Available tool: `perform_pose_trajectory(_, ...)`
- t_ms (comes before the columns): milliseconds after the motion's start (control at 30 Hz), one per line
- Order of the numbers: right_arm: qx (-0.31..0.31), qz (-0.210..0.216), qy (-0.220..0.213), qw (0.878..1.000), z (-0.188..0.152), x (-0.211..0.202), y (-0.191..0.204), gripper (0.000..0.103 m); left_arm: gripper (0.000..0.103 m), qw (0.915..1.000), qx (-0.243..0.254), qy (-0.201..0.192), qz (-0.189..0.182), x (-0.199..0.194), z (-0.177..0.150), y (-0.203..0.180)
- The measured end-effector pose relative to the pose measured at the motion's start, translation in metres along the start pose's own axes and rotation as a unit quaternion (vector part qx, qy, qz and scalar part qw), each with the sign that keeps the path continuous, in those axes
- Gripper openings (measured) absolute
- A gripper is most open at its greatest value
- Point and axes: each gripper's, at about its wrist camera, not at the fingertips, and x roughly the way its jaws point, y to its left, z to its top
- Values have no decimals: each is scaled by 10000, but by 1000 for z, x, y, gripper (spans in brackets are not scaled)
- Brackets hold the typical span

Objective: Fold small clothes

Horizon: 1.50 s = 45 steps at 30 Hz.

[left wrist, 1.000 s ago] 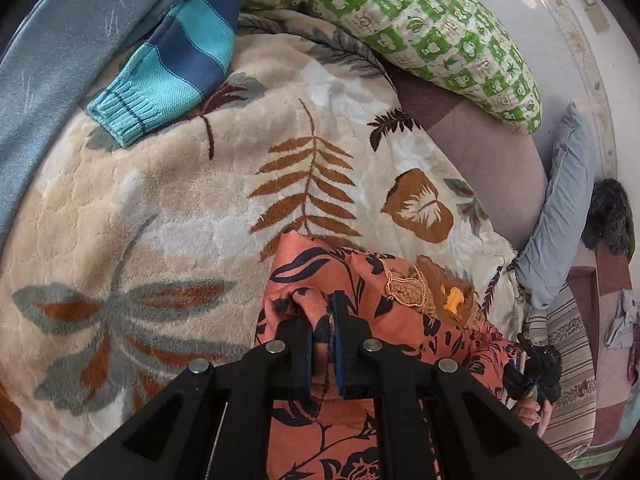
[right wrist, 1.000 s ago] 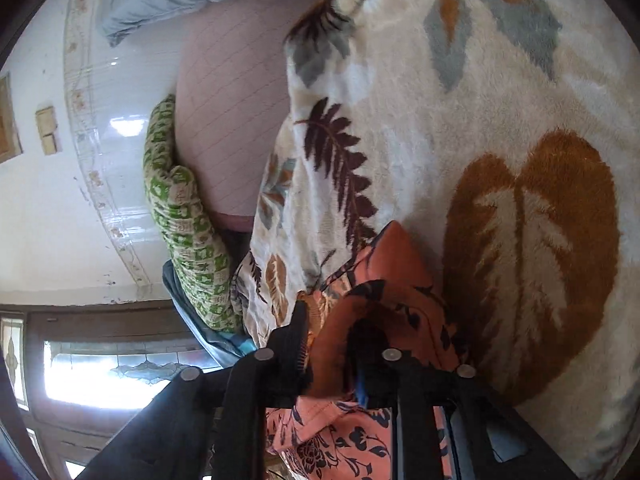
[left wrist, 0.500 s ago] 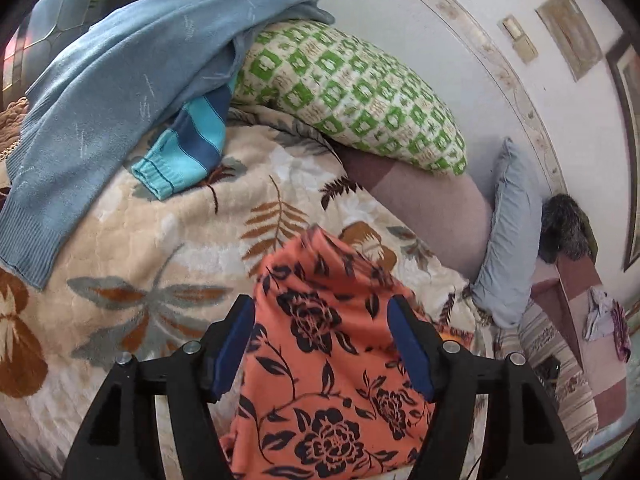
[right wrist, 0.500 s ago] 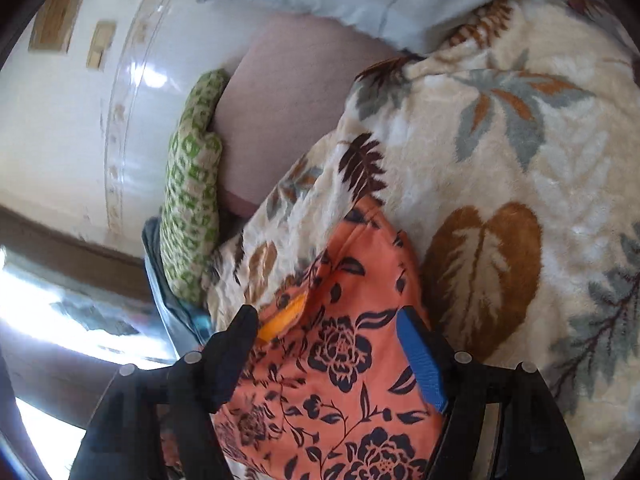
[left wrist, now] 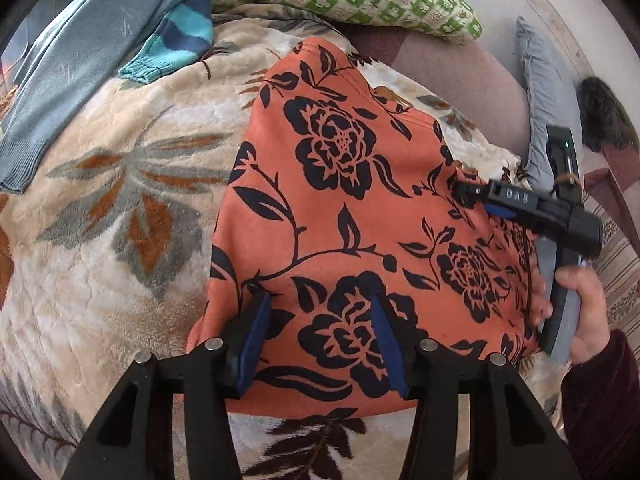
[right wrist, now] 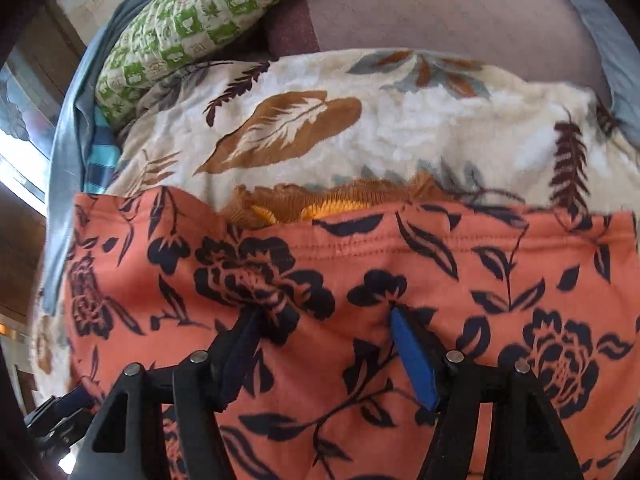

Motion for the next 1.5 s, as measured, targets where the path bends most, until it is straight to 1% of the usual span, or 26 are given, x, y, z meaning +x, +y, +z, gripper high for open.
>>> perform_pose_trajectory(67,299,-44,-107,9995,12,-3,-13,70,52,9997,177,55,127,0,-2,-6)
perform_pose_trajectory(133,699,-291,-387,9964,14,-17,-38,70,52,9997,176,97,153,0,-2,-8)
perform_pose_trajectory(167,870,-325,-552,9941,12,-28,-54,70,52,9997,157,98,144,0,-2,-8)
perform_pose_trajectory(200,1036,-323,-689,9917,8,-40,-69,70,53,9998,132,88,128,-1,-2,-8)
perform_pose_trajectory(267,1315,-142,-843,9876,-5,-63,-100,70,53,9998,123,95,109,-2,-5,-8)
perform_pose_trajectory(333,1474,-42,-769,9861,-22,-77,-128,70,53,9998,87,125,130,-4,-9,-5)
perform_pose_trajectory(433,1632,-362,-307,9854,-57,-77,-165,70,53,9996,-183,197,119,-6,-11,0)
perform_pose_trajectory(500,1848,-600,-10,9809,-84,-74,-187,69,53,9990,-307,265,163,-8,-12,1)
perform_pose_trajectory(533,2061,-545,-4,9770,-97,-76,-197,69,53,9986,-370,312,213,-7,-10,1)
perform_pose_trajectory(600,2478,-361,-282,9677,-118,-93,-208,69,53,9977,-484,336,329,-14,-11,-1)
perform_pose_trajectory(667,2328,-302,-747,9692,-131,-115,-200,69,53,9974,-483,274,460,-23,-12,-7)
perform_pose_trajectory(733,2102,-68,-1065,9718,-140,-129,-179,69,55,9976,-405,212,524,-29,-14,-16)
perform_pose_trajectory(800,1862,260,-1194,9749,-148,-133,-155,69,58,9979,-375,215,488,-30,-18,-25)
perform_pose_trajectory(867,1594,432,-1243,9784,-157,-133,-133,69,58,9977,-321,284,517,-25,-21,-35)
perform_pose_trajectory(933,1330,444,-926,9858,-163,-120,-117,69,59,9961,-221,346,778,-14,-24,-41)
perform_pose_trajectory(967,1260,329,-630,9895,-167,-109,-113,69,59,9941,-216,404,982,-7,-25,-39)
perform_pose_trajectory(1000,1176,200,-232,9926,-175,-95,-110,69,59,9923,-275,462,1114,0,-25,-36)
perform_pose_trajectory(1033,965,91,-65,9953,-180,-87,-106,70,59,9925,-368,426,1082,3,-25,-32)
perform_pose_trajectory(1067,668,-49,-266,9974,-184,-91,-99,70,59,9929,-468,370,1032,1,-25,-30)
perform_pose_trajectory(1100,522,-185,-248,9982,-186,-93,-94,70,59,9926,-561,366,1015,-1,-25,-28)
perform_pose_trajectory(1133,496,-233,-190,9983,-188,-95,-91,70,59,9919,-623,381,1036,-4,-25,-27)
perform_pose_trajectory(1200,676,-198,-307,9970,-193,-99,-92,70,59,9911,-727,356,1054,-12,-25,-27)
perform_pose_trajectory(1267,894,-73,-428,9950,-195,-106,-92,70,59,9918,-769,245,994,-20,-26,-33)
perform_pose_trajectory(1300,970,75,-517,9939,-195,-110,-91,70,59,9926,-750,182,940,-23,-26,-37)
perform_pose_trajectory(1433,1121,556,-843,9886,-190,-116,-75,70,59,9950,-501,61,856,-19,-25,-66)
perform_pose_trajectory(1500,1056,677,-896,9880,-185,-112,-63,70,61,9942,-330,33,1022,-13,-23,-80)
